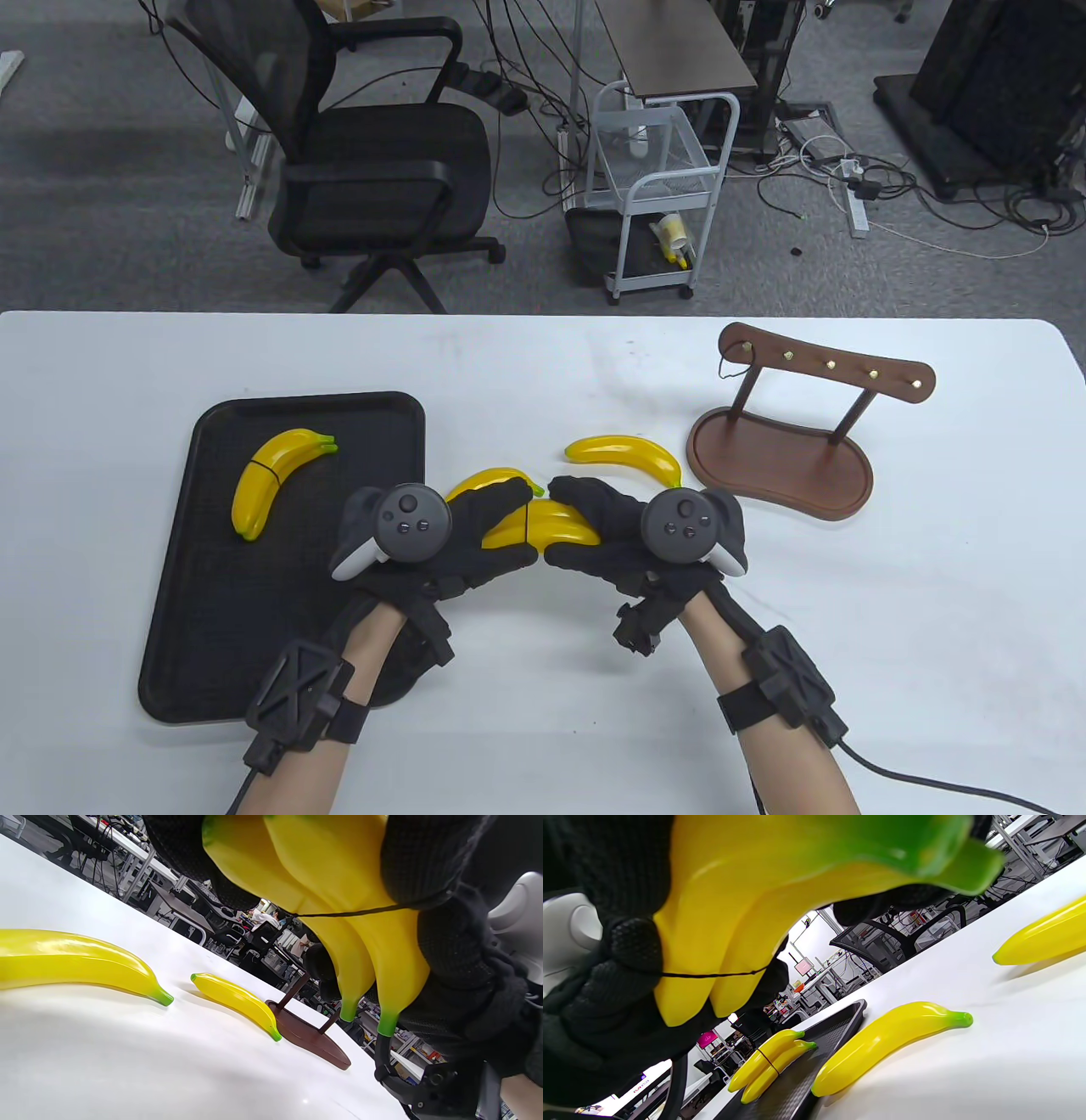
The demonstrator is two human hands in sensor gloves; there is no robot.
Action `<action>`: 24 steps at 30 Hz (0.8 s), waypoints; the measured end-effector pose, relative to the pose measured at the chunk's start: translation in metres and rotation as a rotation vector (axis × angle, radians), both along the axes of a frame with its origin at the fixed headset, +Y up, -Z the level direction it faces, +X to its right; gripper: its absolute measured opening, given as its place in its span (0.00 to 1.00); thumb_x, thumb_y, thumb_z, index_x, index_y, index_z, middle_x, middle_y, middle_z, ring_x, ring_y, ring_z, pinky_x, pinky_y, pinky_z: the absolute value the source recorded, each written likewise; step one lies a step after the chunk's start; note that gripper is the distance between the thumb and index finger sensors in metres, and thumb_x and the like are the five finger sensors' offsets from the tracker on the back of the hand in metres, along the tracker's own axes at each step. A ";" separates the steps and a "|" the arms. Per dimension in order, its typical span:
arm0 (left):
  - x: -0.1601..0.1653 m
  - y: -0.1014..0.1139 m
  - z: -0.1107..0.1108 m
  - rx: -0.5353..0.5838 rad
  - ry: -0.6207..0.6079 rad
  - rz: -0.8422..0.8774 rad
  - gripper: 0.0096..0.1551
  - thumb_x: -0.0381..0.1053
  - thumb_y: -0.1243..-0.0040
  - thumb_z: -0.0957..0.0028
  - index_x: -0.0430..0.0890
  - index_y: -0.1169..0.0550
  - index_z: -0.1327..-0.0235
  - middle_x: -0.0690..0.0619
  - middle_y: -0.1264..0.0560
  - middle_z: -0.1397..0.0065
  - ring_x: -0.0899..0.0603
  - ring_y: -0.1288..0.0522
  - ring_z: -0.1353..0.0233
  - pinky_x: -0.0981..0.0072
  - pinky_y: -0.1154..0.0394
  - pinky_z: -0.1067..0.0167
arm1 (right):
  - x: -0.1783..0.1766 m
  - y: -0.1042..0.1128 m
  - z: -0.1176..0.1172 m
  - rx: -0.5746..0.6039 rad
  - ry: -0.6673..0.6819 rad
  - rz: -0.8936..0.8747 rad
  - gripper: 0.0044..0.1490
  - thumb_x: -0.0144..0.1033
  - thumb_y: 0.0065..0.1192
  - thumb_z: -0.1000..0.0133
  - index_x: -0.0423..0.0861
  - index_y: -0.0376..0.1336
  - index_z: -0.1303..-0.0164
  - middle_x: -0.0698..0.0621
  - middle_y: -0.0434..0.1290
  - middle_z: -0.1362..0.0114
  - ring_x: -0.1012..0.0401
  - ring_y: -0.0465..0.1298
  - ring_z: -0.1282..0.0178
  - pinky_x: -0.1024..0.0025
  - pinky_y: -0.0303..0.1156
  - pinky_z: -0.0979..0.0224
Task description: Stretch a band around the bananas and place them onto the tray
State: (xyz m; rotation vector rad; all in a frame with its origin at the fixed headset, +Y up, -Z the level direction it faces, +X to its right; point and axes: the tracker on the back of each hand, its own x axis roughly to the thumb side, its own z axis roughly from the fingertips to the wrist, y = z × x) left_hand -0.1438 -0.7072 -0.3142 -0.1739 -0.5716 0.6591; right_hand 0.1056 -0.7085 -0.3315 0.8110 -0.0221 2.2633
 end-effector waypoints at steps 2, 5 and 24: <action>0.000 0.000 0.000 0.000 -0.001 -0.003 0.45 0.68 0.39 0.42 0.51 0.39 0.16 0.51 0.36 0.12 0.37 0.30 0.18 0.42 0.37 0.19 | -0.001 0.000 0.001 0.004 0.002 0.005 0.54 0.63 0.65 0.48 0.40 0.56 0.20 0.40 0.67 0.21 0.42 0.76 0.35 0.44 0.74 0.38; 0.001 0.000 0.000 0.004 -0.004 -0.008 0.45 0.68 0.39 0.42 0.51 0.39 0.16 0.51 0.35 0.12 0.37 0.29 0.19 0.42 0.37 0.19 | -0.003 0.000 0.001 0.008 0.007 0.007 0.54 0.63 0.65 0.48 0.40 0.56 0.20 0.40 0.67 0.21 0.42 0.76 0.35 0.44 0.74 0.38; 0.000 -0.006 -0.002 -0.038 -0.022 0.031 0.45 0.68 0.39 0.42 0.53 0.41 0.15 0.53 0.37 0.11 0.38 0.30 0.19 0.43 0.37 0.20 | -0.007 -0.001 0.003 0.006 0.037 0.063 0.54 0.63 0.60 0.45 0.39 0.53 0.18 0.37 0.63 0.19 0.41 0.72 0.30 0.43 0.72 0.34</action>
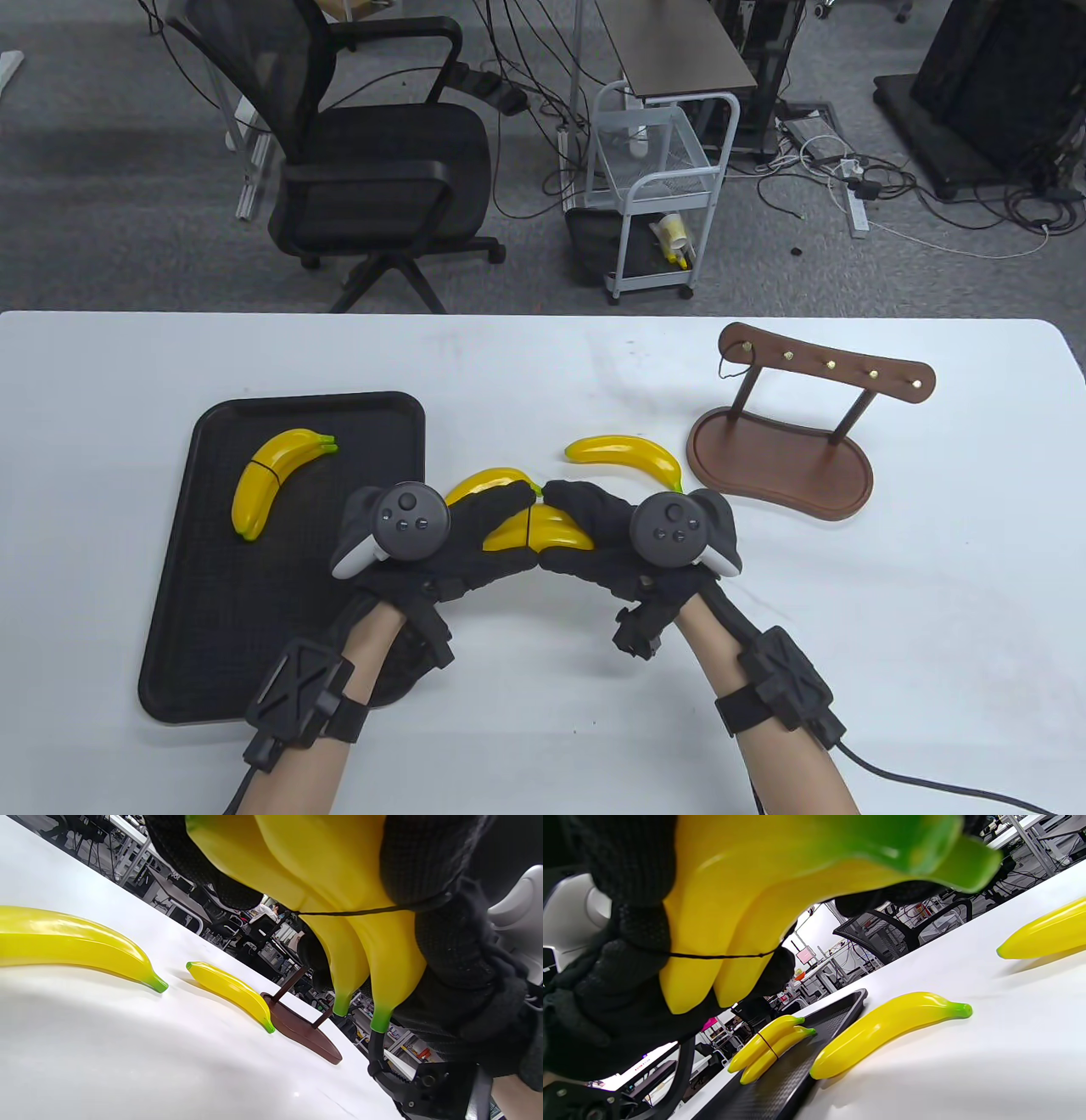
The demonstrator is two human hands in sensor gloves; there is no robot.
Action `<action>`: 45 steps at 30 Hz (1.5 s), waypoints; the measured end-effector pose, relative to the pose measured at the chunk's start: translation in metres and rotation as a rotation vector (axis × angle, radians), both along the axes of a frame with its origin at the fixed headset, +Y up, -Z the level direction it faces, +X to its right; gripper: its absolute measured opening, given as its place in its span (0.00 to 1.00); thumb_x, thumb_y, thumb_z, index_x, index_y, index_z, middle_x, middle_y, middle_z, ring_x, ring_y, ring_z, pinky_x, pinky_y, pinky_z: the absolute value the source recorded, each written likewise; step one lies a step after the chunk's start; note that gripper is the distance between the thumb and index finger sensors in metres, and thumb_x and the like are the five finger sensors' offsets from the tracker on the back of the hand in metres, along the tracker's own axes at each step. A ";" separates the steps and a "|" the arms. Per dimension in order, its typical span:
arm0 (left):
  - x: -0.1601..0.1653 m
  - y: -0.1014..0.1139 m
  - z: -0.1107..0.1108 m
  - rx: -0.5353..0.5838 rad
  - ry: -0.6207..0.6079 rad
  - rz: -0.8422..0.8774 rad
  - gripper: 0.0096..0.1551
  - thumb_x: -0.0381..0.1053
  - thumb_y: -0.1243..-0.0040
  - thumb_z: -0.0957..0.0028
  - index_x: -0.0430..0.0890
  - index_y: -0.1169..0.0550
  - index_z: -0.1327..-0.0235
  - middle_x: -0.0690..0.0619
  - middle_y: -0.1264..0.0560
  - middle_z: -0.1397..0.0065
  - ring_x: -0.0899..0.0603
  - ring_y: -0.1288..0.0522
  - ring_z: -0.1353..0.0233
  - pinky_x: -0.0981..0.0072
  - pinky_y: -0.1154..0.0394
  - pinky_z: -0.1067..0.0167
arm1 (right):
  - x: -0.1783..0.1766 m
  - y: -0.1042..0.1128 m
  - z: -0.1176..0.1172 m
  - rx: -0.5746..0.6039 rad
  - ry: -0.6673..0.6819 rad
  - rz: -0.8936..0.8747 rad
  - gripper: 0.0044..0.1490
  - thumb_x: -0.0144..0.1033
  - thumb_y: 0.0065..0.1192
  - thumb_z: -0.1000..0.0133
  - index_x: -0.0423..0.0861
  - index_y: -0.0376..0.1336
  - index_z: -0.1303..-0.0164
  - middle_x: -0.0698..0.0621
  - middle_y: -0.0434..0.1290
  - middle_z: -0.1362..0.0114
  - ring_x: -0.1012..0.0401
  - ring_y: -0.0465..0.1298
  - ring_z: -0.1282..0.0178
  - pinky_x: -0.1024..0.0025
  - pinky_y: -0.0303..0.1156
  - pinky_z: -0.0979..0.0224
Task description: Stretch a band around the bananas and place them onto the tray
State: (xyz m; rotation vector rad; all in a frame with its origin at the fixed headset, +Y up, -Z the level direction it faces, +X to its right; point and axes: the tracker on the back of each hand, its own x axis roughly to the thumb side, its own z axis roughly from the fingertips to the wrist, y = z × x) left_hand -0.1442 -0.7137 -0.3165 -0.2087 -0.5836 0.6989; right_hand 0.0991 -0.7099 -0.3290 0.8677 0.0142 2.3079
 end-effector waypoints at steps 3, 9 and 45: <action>0.000 0.000 0.000 0.010 0.007 -0.015 0.45 0.68 0.39 0.42 0.53 0.41 0.15 0.53 0.37 0.11 0.38 0.30 0.19 0.43 0.37 0.20 | 0.000 0.001 0.000 0.010 0.001 0.022 0.54 0.62 0.59 0.44 0.39 0.53 0.17 0.37 0.63 0.18 0.40 0.70 0.28 0.42 0.70 0.32; 0.002 0.000 0.001 0.040 0.020 -0.047 0.46 0.68 0.40 0.41 0.53 0.42 0.15 0.53 0.38 0.11 0.38 0.31 0.19 0.43 0.38 0.19 | 0.000 0.001 0.000 -0.001 0.007 0.035 0.58 0.67 0.57 0.45 0.38 0.51 0.16 0.36 0.60 0.16 0.38 0.68 0.25 0.40 0.69 0.31; 0.002 0.004 0.001 0.073 0.071 -0.054 0.48 0.70 0.39 0.44 0.48 0.38 0.17 0.48 0.33 0.14 0.38 0.26 0.22 0.43 0.34 0.21 | -0.001 0.000 0.001 0.073 -0.029 0.038 0.57 0.61 0.65 0.49 0.41 0.52 0.17 0.39 0.62 0.17 0.41 0.70 0.25 0.43 0.70 0.31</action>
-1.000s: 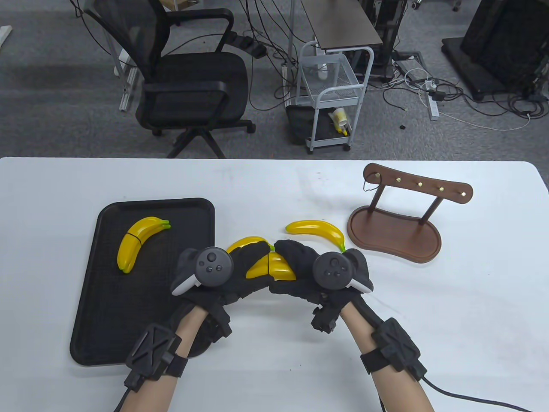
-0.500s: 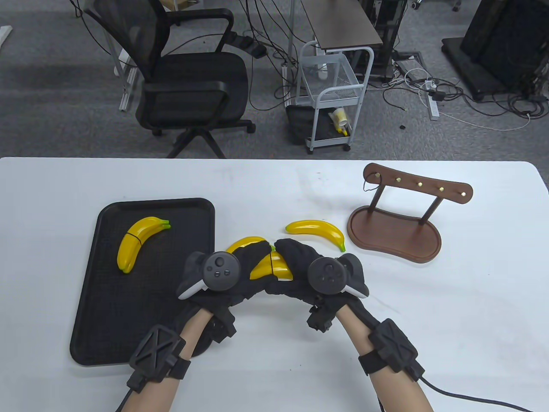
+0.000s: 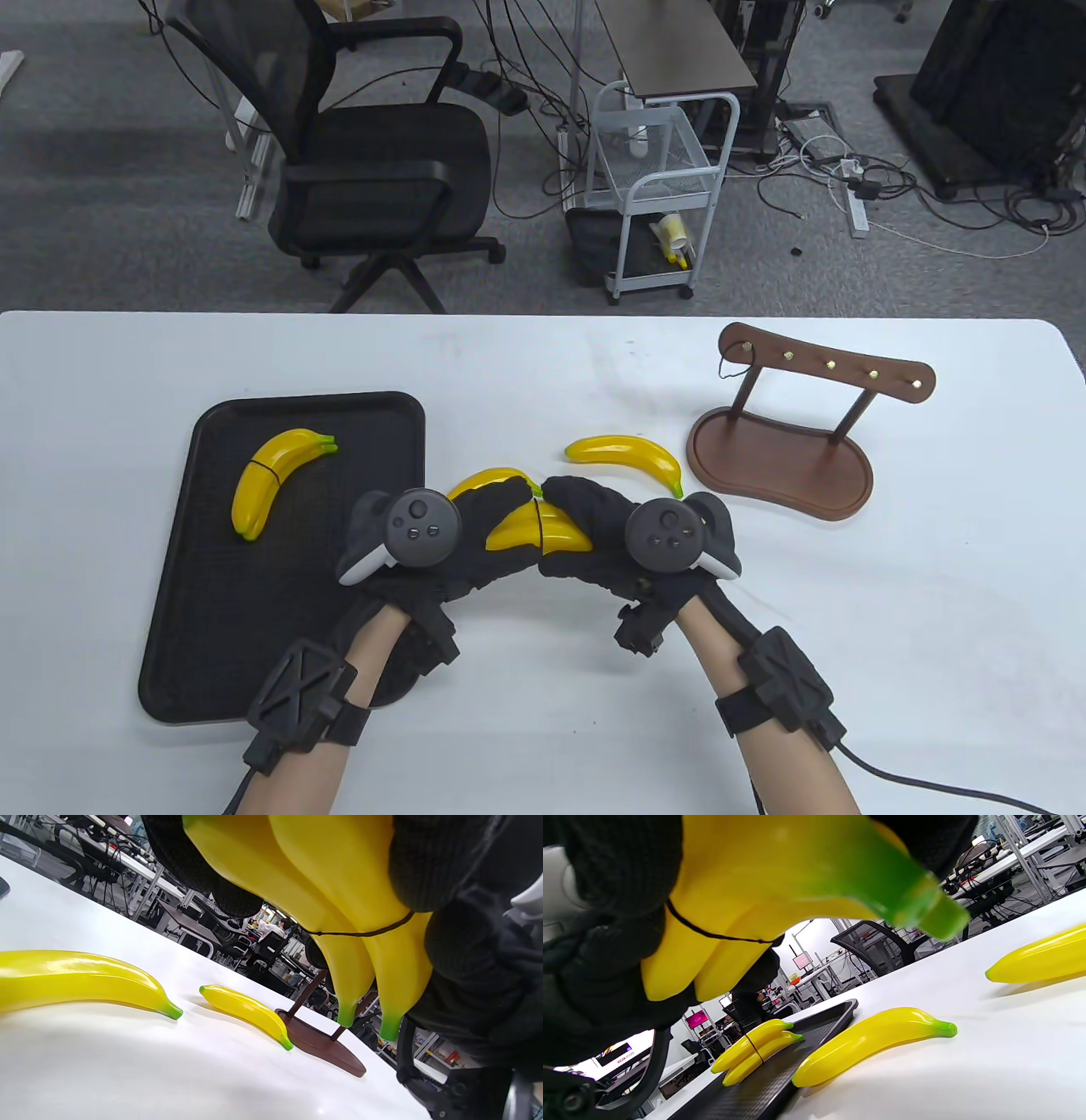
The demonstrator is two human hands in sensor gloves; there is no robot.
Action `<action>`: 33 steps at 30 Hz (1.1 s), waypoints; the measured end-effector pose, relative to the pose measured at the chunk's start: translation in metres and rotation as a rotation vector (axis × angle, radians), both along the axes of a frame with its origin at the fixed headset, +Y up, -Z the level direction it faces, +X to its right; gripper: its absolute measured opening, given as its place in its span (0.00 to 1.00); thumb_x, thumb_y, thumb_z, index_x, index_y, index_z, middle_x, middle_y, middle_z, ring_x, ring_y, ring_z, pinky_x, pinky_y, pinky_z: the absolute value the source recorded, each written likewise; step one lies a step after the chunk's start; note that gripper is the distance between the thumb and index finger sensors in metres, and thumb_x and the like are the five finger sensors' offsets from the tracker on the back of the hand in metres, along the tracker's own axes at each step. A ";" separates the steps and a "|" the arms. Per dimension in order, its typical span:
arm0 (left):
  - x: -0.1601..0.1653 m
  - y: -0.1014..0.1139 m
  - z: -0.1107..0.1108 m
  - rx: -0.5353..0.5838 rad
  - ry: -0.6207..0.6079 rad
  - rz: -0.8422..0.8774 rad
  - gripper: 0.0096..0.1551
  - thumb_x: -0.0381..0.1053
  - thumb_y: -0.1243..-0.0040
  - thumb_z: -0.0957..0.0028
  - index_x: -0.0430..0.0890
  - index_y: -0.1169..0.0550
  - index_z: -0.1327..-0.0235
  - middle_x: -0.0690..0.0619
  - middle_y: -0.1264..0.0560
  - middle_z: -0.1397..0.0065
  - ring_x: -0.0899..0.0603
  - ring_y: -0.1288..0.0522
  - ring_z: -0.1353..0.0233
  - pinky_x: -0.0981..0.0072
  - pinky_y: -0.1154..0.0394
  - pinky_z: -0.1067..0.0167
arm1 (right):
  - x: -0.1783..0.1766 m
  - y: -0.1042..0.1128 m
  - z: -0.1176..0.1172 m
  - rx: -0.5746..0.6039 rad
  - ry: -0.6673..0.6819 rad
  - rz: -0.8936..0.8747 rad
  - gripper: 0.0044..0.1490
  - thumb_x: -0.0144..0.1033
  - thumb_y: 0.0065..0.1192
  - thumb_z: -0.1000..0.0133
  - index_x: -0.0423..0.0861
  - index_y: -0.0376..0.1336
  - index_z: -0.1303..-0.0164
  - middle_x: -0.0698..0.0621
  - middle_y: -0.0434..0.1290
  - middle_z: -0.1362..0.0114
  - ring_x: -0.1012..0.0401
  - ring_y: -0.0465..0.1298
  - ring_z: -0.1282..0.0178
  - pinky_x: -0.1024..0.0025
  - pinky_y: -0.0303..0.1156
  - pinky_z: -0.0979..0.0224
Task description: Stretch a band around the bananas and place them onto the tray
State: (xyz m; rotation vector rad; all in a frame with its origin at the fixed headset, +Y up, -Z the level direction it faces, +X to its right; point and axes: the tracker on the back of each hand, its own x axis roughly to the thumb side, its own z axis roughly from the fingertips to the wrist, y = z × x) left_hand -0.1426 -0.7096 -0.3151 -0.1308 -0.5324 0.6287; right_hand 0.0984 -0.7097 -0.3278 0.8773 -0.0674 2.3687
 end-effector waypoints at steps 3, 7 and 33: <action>-0.003 0.000 -0.002 -0.018 0.015 0.013 0.48 0.71 0.40 0.44 0.46 0.36 0.17 0.45 0.31 0.16 0.37 0.23 0.25 0.42 0.31 0.25 | -0.001 0.002 0.001 0.034 -0.006 0.012 0.57 0.57 0.69 0.49 0.43 0.50 0.16 0.41 0.60 0.16 0.42 0.68 0.22 0.45 0.70 0.29; -0.007 -0.001 -0.004 -0.076 0.041 0.077 0.48 0.72 0.40 0.42 0.43 0.35 0.18 0.43 0.29 0.18 0.36 0.21 0.28 0.42 0.29 0.28 | -0.002 0.005 0.004 0.092 -0.024 0.037 0.55 0.52 0.71 0.48 0.44 0.50 0.17 0.43 0.60 0.16 0.43 0.68 0.22 0.47 0.70 0.28; -0.010 -0.009 -0.009 -0.342 -0.003 0.247 0.42 0.67 0.52 0.33 0.41 0.38 0.16 0.37 0.34 0.15 0.30 0.26 0.25 0.37 0.32 0.29 | -0.004 0.012 0.010 0.253 -0.123 0.082 0.46 0.39 0.75 0.48 0.45 0.54 0.22 0.48 0.68 0.23 0.51 0.74 0.27 0.57 0.74 0.30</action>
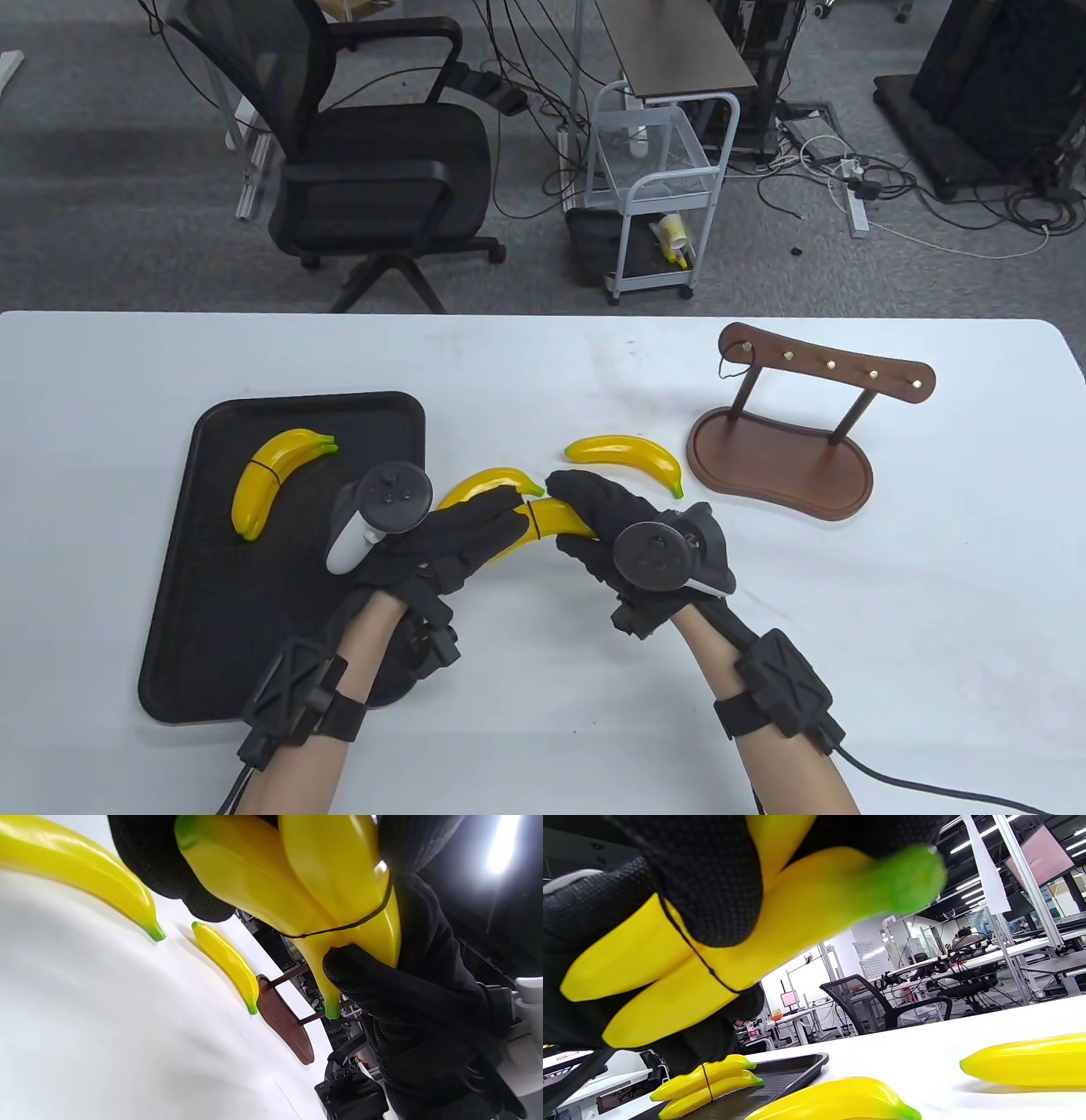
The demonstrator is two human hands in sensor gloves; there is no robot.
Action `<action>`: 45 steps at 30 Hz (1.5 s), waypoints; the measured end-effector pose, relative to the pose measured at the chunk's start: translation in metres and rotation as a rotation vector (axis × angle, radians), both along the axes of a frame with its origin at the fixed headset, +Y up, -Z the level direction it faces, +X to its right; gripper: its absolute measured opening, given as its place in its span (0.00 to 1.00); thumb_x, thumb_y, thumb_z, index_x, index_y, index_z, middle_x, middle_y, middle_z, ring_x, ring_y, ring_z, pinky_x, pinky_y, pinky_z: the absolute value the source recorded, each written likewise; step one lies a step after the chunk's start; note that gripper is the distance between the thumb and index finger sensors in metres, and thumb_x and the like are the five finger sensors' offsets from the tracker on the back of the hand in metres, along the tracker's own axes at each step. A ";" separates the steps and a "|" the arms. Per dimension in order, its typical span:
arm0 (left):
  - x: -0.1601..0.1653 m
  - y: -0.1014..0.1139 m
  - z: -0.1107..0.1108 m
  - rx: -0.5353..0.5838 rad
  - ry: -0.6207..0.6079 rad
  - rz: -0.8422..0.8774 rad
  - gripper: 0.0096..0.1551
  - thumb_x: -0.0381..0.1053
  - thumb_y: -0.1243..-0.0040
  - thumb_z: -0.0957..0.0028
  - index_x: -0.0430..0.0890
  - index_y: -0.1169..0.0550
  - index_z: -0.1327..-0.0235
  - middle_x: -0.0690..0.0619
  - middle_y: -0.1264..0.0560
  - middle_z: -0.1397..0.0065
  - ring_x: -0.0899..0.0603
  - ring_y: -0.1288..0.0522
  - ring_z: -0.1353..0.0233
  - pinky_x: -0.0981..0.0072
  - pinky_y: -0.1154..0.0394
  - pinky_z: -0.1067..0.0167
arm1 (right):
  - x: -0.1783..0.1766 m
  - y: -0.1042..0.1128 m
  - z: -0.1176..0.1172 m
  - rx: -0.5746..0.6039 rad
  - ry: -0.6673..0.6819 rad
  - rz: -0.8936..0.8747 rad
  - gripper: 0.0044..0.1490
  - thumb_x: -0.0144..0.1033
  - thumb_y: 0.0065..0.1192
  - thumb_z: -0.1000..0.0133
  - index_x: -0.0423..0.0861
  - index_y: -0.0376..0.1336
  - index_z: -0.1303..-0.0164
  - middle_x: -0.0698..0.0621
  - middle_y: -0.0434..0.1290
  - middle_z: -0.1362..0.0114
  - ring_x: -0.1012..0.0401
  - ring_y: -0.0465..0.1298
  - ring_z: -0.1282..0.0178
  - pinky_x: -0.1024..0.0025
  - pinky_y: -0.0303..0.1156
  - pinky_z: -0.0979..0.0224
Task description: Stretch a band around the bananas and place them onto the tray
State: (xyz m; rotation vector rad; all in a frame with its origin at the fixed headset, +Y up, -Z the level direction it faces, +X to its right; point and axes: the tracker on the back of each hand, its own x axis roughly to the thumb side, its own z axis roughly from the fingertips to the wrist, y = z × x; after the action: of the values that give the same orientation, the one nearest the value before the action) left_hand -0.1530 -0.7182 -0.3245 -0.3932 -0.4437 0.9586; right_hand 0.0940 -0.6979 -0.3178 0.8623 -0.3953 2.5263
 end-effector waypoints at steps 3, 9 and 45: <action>-0.001 0.007 0.002 0.067 0.027 -0.012 0.41 0.66 0.52 0.33 0.42 0.38 0.16 0.39 0.34 0.15 0.30 0.28 0.23 0.39 0.32 0.28 | 0.001 0.001 -0.001 -0.020 -0.016 -0.019 0.46 0.40 0.75 0.48 0.44 0.55 0.22 0.47 0.68 0.23 0.50 0.75 0.28 0.57 0.75 0.31; 0.003 0.025 0.011 0.260 0.060 -0.118 0.39 0.67 0.48 0.35 0.48 0.37 0.17 0.45 0.33 0.14 0.35 0.27 0.21 0.44 0.31 0.25 | 0.004 0.003 -0.004 -0.102 -0.036 -0.041 0.46 0.40 0.75 0.47 0.42 0.56 0.22 0.44 0.69 0.24 0.49 0.76 0.29 0.56 0.76 0.33; 0.007 0.031 0.018 0.531 0.240 -0.512 0.39 0.58 0.33 0.40 0.48 0.35 0.20 0.50 0.26 0.22 0.42 0.19 0.28 0.51 0.24 0.28 | 0.024 -0.016 -0.023 -0.400 0.004 -0.316 0.47 0.46 0.65 0.41 0.40 0.51 0.17 0.39 0.62 0.19 0.42 0.69 0.24 0.48 0.70 0.30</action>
State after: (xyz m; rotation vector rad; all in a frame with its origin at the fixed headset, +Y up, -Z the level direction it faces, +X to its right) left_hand -0.1462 -0.6875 -0.3067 0.0952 -0.3368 0.3573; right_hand 0.1184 -0.7140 -0.3405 0.5967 -0.0150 2.2010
